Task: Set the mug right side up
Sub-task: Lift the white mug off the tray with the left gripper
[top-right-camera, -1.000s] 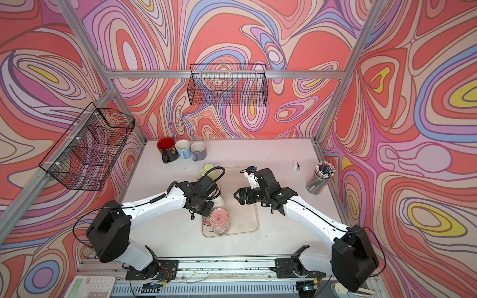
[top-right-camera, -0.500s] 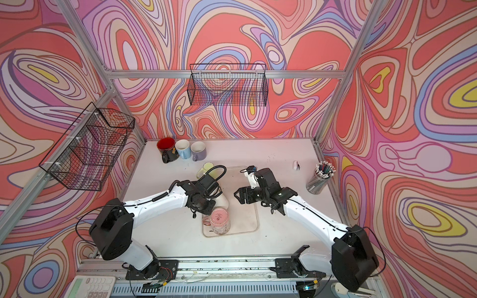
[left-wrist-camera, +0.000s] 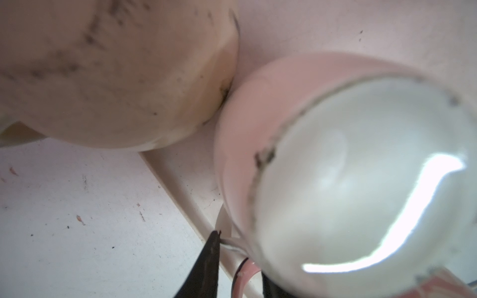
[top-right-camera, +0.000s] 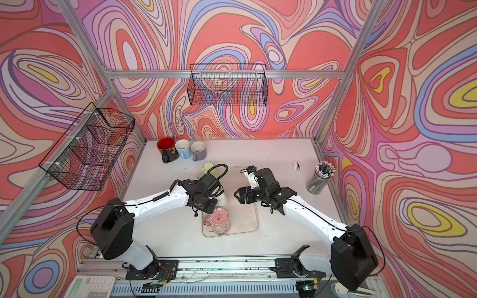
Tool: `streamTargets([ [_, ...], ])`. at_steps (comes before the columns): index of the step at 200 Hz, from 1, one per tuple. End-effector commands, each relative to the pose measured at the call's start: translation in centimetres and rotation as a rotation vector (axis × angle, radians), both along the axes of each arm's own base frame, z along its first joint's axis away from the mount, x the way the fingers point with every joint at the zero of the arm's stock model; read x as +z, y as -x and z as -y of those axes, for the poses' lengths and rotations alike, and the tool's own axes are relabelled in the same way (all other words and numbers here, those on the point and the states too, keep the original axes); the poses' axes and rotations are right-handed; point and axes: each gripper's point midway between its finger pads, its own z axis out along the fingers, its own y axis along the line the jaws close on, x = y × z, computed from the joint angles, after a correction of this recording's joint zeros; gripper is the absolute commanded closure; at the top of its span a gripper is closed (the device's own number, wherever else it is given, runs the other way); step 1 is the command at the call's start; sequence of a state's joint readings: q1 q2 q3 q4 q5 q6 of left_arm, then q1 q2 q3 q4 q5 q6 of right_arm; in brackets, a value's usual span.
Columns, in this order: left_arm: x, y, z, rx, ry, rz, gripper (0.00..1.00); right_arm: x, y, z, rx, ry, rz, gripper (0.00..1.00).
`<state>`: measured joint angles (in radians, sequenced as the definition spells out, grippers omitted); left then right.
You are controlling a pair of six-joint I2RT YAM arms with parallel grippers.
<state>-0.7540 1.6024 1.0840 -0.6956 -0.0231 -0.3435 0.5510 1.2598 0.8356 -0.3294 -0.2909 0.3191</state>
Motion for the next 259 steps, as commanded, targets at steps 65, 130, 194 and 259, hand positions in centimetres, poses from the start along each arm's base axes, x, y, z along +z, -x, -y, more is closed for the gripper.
streamTargets([
  [65,2.1,-1.4,3.3,-0.084,0.108,0.052,0.74,-0.4,-0.1,-0.1,0.005,0.004,0.003,0.12],
  [130,1.6,-2.2,3.2,-0.089,0.048,0.047,0.70,-0.2,0.1,0.1,0.003,0.007,0.010,0.12],
  [194,1.5,-2.9,3.9,-0.095,0.044,0.051,0.65,-0.5,0.0,0.1,0.002,0.010,0.008,0.12],
  [259,2.4,-5.3,6.8,-0.116,0.086,0.062,0.65,-2.3,-0.9,2.9,-0.231,0.011,-0.028,0.12],
])
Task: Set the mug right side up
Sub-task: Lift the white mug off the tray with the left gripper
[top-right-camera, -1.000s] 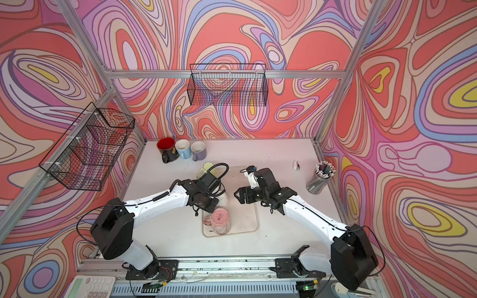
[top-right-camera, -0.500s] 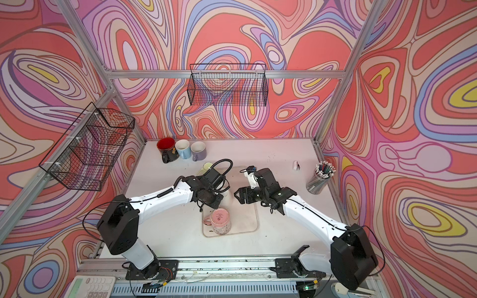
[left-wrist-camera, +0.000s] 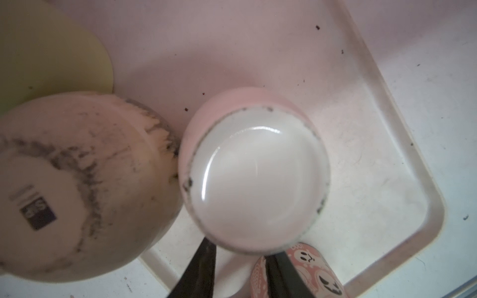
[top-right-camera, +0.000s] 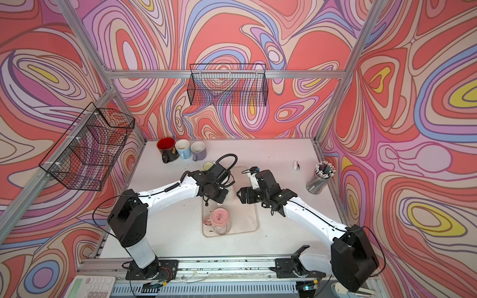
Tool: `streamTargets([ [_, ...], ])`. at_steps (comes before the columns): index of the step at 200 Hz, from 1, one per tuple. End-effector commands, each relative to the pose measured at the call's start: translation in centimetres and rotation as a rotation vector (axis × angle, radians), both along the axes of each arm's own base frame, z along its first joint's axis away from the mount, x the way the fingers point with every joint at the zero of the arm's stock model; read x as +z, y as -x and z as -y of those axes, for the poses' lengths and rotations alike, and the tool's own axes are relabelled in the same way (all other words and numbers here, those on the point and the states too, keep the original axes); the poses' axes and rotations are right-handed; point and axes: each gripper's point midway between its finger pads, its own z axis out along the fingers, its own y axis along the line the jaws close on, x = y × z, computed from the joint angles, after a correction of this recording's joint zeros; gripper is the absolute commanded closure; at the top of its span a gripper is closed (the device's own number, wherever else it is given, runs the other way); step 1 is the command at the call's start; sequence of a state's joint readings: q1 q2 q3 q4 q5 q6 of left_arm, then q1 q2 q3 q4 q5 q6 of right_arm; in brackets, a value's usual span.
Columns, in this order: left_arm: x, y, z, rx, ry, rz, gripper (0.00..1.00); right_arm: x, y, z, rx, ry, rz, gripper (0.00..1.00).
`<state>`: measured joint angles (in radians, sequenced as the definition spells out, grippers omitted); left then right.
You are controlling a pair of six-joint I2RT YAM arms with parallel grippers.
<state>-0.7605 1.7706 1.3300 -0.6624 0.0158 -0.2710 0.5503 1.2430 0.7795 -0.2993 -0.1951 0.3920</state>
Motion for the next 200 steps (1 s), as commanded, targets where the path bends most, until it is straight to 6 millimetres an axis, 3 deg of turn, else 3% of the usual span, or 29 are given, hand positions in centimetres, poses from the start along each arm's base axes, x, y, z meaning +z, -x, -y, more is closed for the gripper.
streamTargets([
  [1,0.2,-0.5,1.1,-0.030,0.000,-0.005,0.65,-0.8,-0.4,1.3,-0.116,-0.014,-0.012,0.12],
  [95,-0.3,-2.9,4.0,-0.052,0.013,-0.003,0.65,-1.2,0.1,2.6,-0.154,-0.001,-0.019,0.12],
  [200,-1.9,-3.3,3.8,-0.037,-0.024,-0.022,0.65,-0.8,-0.2,2.8,-0.153,0.006,0.000,0.12],
])
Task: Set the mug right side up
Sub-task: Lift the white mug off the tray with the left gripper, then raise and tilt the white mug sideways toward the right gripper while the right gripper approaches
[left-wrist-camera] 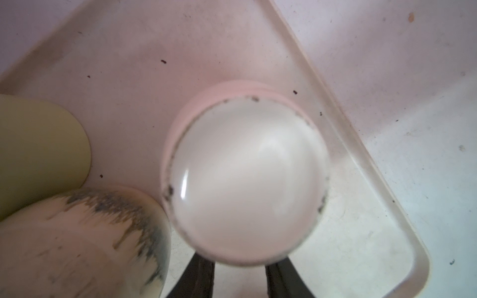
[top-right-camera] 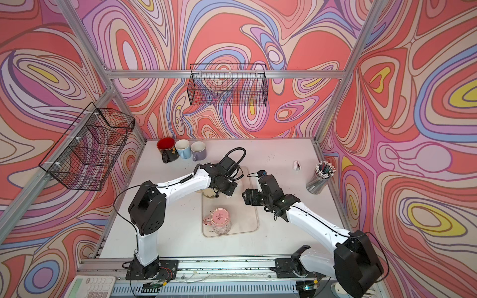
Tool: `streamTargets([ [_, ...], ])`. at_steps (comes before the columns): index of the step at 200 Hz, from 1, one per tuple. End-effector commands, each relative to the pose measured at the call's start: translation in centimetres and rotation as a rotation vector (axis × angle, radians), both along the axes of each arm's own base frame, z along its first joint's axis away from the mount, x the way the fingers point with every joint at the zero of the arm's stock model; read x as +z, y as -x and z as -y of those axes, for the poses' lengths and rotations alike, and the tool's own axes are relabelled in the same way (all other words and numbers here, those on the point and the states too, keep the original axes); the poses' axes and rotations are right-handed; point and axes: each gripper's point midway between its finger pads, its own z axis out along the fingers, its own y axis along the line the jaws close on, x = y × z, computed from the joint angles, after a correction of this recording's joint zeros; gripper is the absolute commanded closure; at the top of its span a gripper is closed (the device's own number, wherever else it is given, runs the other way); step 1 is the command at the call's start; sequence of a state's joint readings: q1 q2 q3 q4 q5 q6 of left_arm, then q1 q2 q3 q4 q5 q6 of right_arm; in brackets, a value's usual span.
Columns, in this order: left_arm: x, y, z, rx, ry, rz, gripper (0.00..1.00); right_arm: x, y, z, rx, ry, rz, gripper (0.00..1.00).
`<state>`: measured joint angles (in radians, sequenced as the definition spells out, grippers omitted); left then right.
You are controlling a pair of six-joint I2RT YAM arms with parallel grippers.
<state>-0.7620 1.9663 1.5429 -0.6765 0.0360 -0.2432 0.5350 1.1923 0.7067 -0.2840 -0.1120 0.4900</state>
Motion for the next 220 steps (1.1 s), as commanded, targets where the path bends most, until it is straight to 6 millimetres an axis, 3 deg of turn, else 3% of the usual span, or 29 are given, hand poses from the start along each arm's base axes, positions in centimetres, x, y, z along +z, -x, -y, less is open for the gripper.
streamTargets([
  [1,-0.8,0.1,0.0,-0.003,-0.033,-0.017,0.65,0.5,-0.3,0.5,-0.011,0.008,0.024,0.12],
  [84,-1.3,-0.7,-0.1,0.018,-0.060,0.004,0.75,0.2,-0.2,0.8,-0.011,0.015,0.015,0.12],
  [134,-0.6,-1.3,-0.3,0.021,-0.060,0.043,1.00,0.6,-0.3,0.8,-0.007,0.018,0.015,0.12],
  [180,0.6,-1.4,-0.1,0.009,-0.043,0.068,1.00,1.0,-0.1,0.6,-0.001,-0.004,0.016,0.12],
  [220,3.2,-1.1,0.3,-0.005,0.020,0.100,1.00,1.9,0.4,-0.5,0.046,-0.096,0.033,0.12],
])
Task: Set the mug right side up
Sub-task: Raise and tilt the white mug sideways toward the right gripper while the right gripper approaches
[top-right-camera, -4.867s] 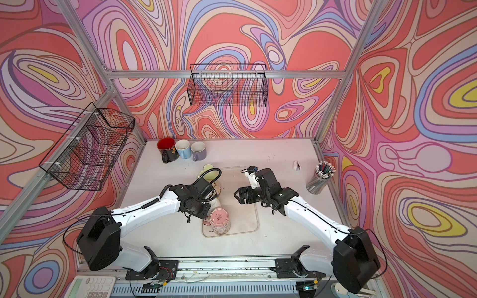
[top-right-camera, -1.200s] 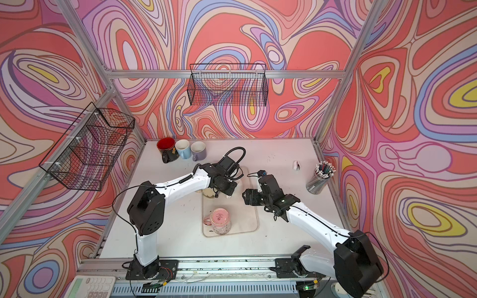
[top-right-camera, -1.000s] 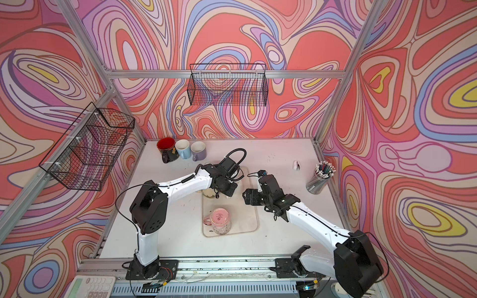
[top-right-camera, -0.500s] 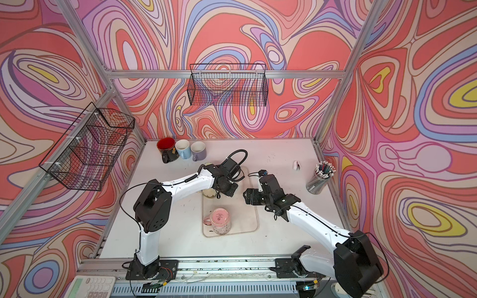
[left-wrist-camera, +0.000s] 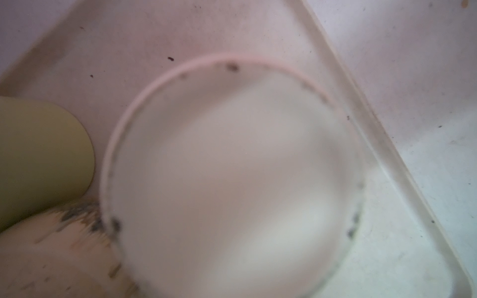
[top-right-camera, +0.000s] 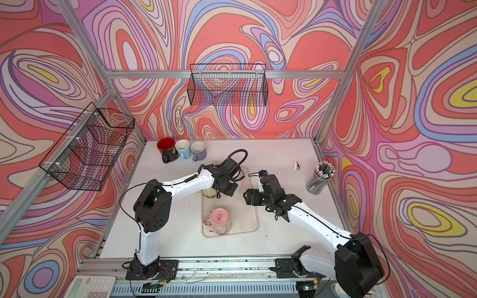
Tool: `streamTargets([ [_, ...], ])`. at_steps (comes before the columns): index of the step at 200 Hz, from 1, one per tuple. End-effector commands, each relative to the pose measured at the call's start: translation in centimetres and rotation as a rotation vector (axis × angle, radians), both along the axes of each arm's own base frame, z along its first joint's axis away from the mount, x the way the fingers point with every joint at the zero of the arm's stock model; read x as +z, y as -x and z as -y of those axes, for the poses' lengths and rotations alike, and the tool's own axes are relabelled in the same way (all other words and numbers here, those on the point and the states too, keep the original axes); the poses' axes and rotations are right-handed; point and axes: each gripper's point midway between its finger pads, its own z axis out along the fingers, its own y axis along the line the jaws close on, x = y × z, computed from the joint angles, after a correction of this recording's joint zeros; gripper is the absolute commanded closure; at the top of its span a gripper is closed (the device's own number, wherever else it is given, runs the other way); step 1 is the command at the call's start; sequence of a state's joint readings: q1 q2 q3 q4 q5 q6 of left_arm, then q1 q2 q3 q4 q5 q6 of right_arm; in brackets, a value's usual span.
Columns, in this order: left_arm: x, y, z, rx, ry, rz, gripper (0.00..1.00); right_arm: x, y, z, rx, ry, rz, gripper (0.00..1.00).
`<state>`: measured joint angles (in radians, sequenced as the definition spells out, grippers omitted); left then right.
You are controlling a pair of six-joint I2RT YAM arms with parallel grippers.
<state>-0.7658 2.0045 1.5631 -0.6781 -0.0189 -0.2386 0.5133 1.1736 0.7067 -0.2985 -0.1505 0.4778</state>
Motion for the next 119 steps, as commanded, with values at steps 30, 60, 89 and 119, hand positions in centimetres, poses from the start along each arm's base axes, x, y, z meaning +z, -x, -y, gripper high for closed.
streamTargets([
  [30,7.3,-0.1,1.1,-0.035,0.144,0.117,1.00,3.2,0.5,-1.1,0.065,-0.178,0.077,0.12],
  [60,10.9,0.4,1.5,-0.054,0.226,0.157,1.00,4.8,0.9,-1.1,0.101,-0.292,0.111,0.12],
  [89,14.2,1.2,1.6,-0.073,0.308,0.196,1.00,6.4,1.3,-1.1,0.150,-0.419,0.138,0.12],
  [119,18.0,2.4,2.1,-0.120,0.439,0.241,1.00,8.6,2.3,-2.1,0.251,-0.525,0.198,0.15],
])
